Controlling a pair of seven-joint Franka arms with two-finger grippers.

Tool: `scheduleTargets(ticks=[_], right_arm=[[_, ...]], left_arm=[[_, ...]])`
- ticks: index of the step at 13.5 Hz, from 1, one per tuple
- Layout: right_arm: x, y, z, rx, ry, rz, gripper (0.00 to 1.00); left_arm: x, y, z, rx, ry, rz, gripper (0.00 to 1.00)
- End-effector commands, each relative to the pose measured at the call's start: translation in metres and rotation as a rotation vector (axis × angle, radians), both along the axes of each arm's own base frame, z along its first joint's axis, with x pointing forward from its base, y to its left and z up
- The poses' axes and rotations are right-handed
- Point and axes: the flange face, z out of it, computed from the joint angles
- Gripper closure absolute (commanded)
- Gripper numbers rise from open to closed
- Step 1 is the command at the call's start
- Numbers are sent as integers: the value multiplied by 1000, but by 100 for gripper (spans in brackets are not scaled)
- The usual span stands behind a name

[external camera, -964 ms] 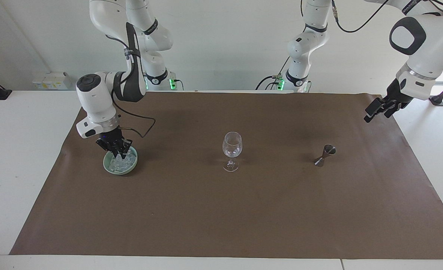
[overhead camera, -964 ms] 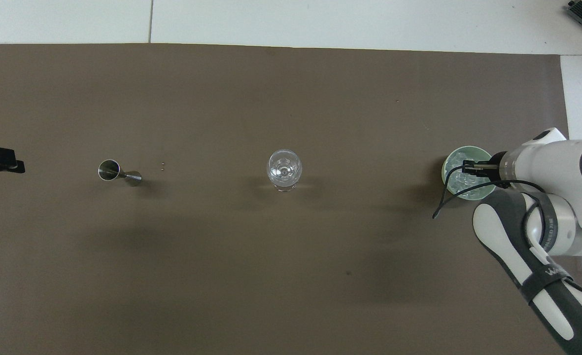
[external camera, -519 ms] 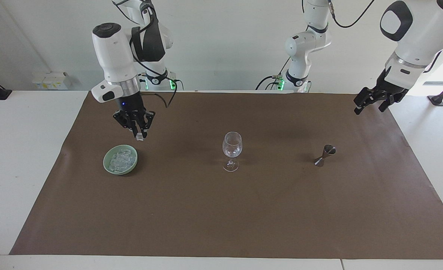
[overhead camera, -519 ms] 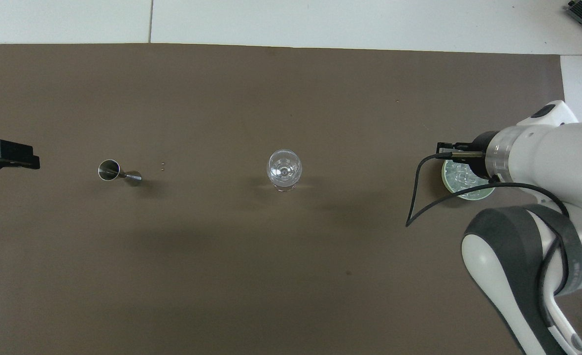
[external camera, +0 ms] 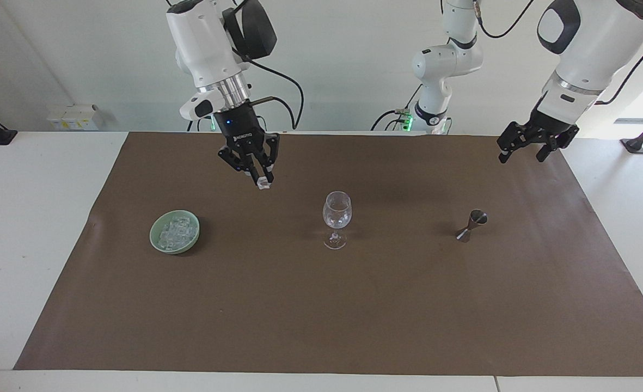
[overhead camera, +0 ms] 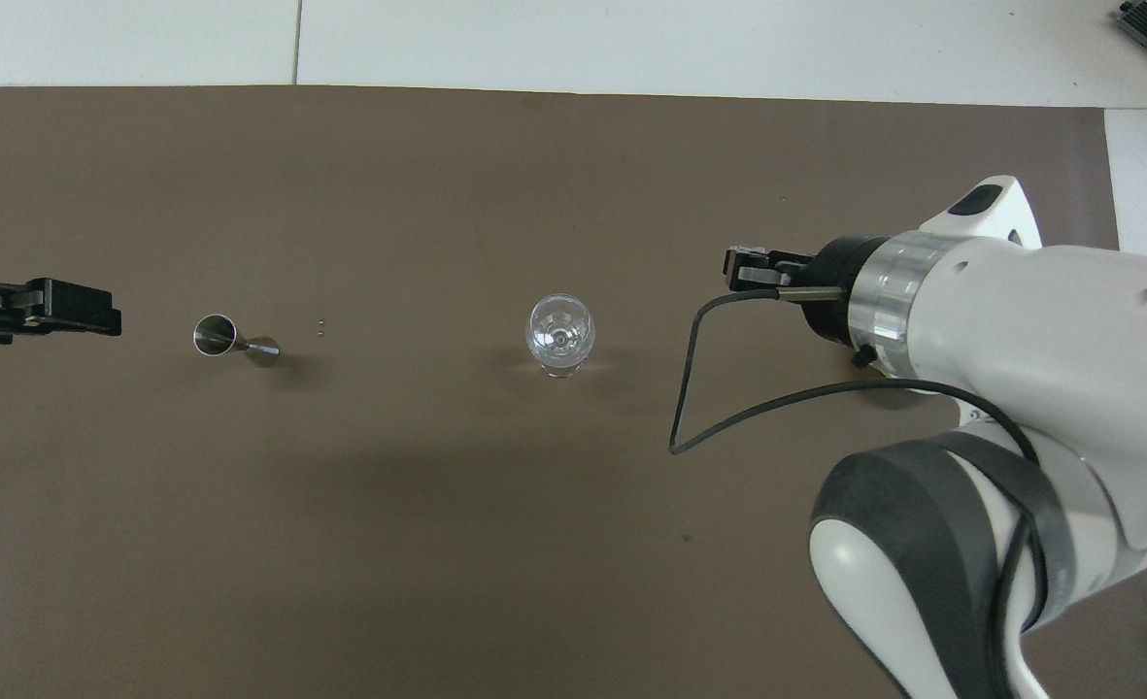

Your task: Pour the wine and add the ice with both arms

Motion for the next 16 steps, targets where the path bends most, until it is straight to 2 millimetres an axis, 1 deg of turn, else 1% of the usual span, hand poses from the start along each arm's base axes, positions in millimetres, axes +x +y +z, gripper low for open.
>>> scheduleTargets(ticks=[1,2,3,5,6,7,10,11,12,13,14,15,16], right_arm=[[-5,51,-10,73,-36,7,100],[-5,64,-21,73,-23,23,100],[-6,72,-28,70,-14,37,100],[-9,97,-51,68,3,73,100],[-11,108,-58,75,-9,85,100],[-12,114,-63,77,-8,91,100],[-18,114,-73,63,7,97,100],[-18,113,-75,58,6,103,95],[-19,115,-77,56,8,105,87],[-20,117,-78,57,11,107,73],[-22,120,-79,58,12,110,58],[-21,119,-79,58,12,107,46],[-21,119,-78,60,10,106,45]], left_arm=[[-19,-2,7,29,75,-22,0],[-22,3,12,29,87,-14,0],[-26,4,21,31,78,-12,0],[-28,3,24,46,73,-16,0],[-28,3,23,61,74,-21,0],[-28,4,25,62,70,-19,0],[-27,4,25,64,33,-21,0],[-25,6,25,63,13,-15,0],[-24,8,25,63,13,-10,0],[-26,8,22,62,18,-3,0],[-29,8,19,59,20,-1,0],[-30,7,18,59,21,-2,0],[-31,7,19,59,20,-3,0]])
